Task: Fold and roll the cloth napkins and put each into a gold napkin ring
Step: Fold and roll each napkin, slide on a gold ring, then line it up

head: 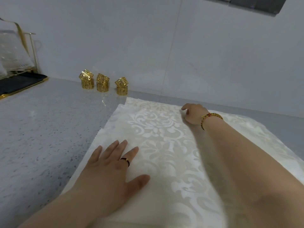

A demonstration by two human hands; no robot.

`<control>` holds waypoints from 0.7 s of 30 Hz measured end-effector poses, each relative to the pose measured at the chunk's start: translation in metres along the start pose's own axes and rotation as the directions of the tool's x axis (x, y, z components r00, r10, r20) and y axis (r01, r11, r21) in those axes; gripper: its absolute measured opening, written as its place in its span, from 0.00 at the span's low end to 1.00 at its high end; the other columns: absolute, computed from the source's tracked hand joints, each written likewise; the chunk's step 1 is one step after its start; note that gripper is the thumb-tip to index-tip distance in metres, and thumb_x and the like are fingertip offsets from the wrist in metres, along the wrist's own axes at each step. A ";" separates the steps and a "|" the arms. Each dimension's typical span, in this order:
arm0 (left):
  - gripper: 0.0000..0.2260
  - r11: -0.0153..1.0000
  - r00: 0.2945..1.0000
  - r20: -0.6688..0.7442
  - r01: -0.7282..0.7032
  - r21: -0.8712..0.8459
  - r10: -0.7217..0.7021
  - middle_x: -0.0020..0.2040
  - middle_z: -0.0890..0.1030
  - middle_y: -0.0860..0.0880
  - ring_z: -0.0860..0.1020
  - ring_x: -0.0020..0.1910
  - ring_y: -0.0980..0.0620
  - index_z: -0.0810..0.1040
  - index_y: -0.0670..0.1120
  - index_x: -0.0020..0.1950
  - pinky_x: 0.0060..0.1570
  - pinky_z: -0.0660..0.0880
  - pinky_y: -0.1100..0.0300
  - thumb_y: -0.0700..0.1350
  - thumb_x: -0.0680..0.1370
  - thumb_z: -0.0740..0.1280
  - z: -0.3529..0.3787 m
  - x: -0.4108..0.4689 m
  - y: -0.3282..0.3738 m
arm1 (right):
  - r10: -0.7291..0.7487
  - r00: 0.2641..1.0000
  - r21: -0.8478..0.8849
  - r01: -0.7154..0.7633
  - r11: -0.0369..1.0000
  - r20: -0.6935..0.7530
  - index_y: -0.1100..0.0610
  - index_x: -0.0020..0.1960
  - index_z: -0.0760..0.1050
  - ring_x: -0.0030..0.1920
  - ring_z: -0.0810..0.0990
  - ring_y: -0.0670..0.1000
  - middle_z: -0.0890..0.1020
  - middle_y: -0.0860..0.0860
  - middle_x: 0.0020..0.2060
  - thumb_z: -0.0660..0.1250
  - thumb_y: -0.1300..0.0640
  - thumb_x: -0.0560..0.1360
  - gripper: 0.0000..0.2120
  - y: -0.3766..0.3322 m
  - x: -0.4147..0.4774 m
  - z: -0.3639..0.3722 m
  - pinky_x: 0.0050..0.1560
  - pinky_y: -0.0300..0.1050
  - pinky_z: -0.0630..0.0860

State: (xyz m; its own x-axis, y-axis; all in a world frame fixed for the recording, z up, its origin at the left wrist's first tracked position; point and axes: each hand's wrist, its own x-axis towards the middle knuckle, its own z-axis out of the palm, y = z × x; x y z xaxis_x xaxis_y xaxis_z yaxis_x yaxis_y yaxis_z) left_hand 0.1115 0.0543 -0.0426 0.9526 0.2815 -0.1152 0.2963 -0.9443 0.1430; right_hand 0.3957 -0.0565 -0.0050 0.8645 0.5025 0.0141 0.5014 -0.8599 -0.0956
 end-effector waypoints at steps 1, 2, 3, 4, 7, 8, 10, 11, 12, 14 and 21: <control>0.61 1.000 1.000 0.000 0.006 0.002 -0.006 0.62 0.32 0.64 0.30 0.61 0.65 0.32 0.61 0.71 0.68 0.32 0.57 0.69 0.36 0.15 0.000 0.000 0.000 | -0.001 1.000 0.006 0.001 1.000 0.005 0.52 0.66 0.67 0.66 0.67 0.55 0.73 0.55 0.63 0.56 0.60 0.76 0.18 0.000 0.002 -0.001 0.65 0.48 0.65; 0.61 1.000 1.000 0.005 0.010 -0.001 -0.010 0.61 0.32 0.64 0.30 0.61 0.65 0.33 0.61 0.71 0.67 0.32 0.58 0.69 0.36 0.14 -0.001 -0.001 0.000 | 0.000 1.000 0.014 0.000 1.000 0.010 0.53 0.64 0.69 0.65 0.68 0.55 0.73 0.55 0.62 0.57 0.60 0.76 0.17 0.000 0.003 -0.002 0.64 0.47 0.66; 0.61 1.000 1.000 0.009 0.011 -0.004 -0.011 0.62 0.32 0.64 0.30 0.61 0.65 0.33 0.61 0.71 0.68 0.32 0.58 0.69 0.36 0.14 -0.001 -0.001 0.000 | -0.002 1.000 0.019 0.002 1.000 0.008 0.53 0.62 0.71 0.65 0.68 0.55 0.74 0.54 0.61 0.58 0.60 0.76 0.15 0.000 0.003 -0.002 0.63 0.47 0.66; 0.62 1.000 1.000 0.009 0.009 -0.007 -0.009 0.63 0.32 0.65 0.30 0.61 0.65 0.33 0.61 0.72 0.68 0.32 0.57 0.69 0.36 0.14 -0.001 -0.001 0.000 | -0.006 1.000 0.022 0.006 1.000 0.001 0.54 0.61 0.72 0.64 0.68 0.55 0.75 0.53 0.61 0.58 0.59 0.76 0.14 0.000 0.002 -0.002 0.63 0.47 0.66; 0.62 1.000 1.000 -0.022 0.011 -0.027 -0.011 0.72 0.34 0.61 0.32 0.69 0.62 0.34 0.61 0.72 0.69 0.33 0.57 0.69 0.36 0.15 0.000 0.000 0.001 | -0.033 0.999 0.034 0.034 0.999 -0.042 0.57 0.59 0.73 0.63 0.68 0.56 0.76 0.54 0.59 0.59 0.60 0.76 0.13 0.001 -0.004 -0.003 0.62 0.47 0.67; 0.62 0.999 0.999 -0.029 0.015 -0.031 -0.015 0.73 0.35 0.59 0.33 0.71 0.61 0.34 0.61 0.72 0.69 0.33 0.57 0.70 0.36 0.15 0.000 -0.001 0.001 | -0.042 0.997 0.045 0.045 0.998 -0.065 0.57 0.58 0.74 0.63 0.68 0.56 0.77 0.54 0.58 0.59 0.61 0.75 0.12 0.001 -0.007 -0.004 0.62 0.47 0.67; 0.63 0.999 0.999 -0.047 0.013 -0.039 -0.015 0.74 0.35 0.58 0.34 0.72 0.59 0.35 0.60 0.72 0.69 0.33 0.57 0.70 0.36 0.15 -0.001 -0.001 0.001 | -0.068 0.990 0.071 0.077 0.995 -0.122 0.58 0.56 0.75 0.63 0.68 0.57 0.77 0.55 0.57 0.59 0.61 0.75 0.12 0.000 -0.014 -0.008 0.62 0.48 0.67; 0.63 0.999 0.999 -0.049 0.010 -0.043 -0.012 0.74 0.35 0.58 0.34 0.72 0.58 0.35 0.60 0.73 0.69 0.34 0.57 0.70 0.35 0.15 -0.003 -0.001 0.002 | -0.084 0.986 0.082 0.096 0.992 -0.146 0.59 0.55 0.75 0.62 0.69 0.57 0.77 0.55 0.57 0.59 0.61 0.75 0.11 -0.001 -0.019 -0.013 0.62 0.48 0.67; 0.64 0.999 0.999 -0.050 0.003 -0.046 -0.006 0.74 0.36 0.57 0.35 0.73 0.58 0.35 0.60 0.73 0.70 0.34 0.57 0.72 0.36 0.17 -0.004 -0.002 0.002 | -0.097 0.982 0.095 0.113 0.989 -0.163 0.59 0.55 0.75 0.60 0.71 0.56 0.77 0.55 0.55 0.59 0.61 0.75 0.10 -0.002 -0.025 -0.018 0.61 0.48 0.68; 0.62 0.999 0.995 -0.096 -0.001 -0.049 -0.004 0.75 0.37 0.56 0.36 0.73 0.57 0.36 0.58 0.73 0.70 0.36 0.57 0.75 0.39 0.21 -0.007 -0.003 0.004 | -0.123 0.975 0.134 0.150 0.980 -0.187 0.58 0.51 0.75 0.53 0.73 0.55 0.76 0.53 0.47 0.60 0.61 0.75 0.07 -0.005 -0.042 -0.032 0.60 0.48 0.68; 0.40 0.990 0.683 -0.730 -0.124 -0.068 0.036 0.69 0.68 0.37 0.62 0.68 0.44 0.62 0.44 0.71 0.64 0.60 0.43 0.63 0.67 0.69 -0.007 0.003 -0.009 | -0.264 0.919 0.092 0.302 0.949 -0.292 0.61 0.50 0.76 0.47 0.72 0.51 0.78 0.52 0.43 0.62 0.61 0.75 0.07 -0.012 -0.134 -0.070 0.50 0.39 0.63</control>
State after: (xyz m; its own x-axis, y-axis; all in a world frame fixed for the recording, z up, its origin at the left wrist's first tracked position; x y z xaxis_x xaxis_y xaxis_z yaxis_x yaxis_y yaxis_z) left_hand 0.1121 0.0645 -0.0368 0.7109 0.2825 0.6440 0.1795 -0.9583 0.2223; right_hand 0.2766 -0.1195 0.0643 0.6728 0.6629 0.3284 0.7334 -0.6561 -0.1781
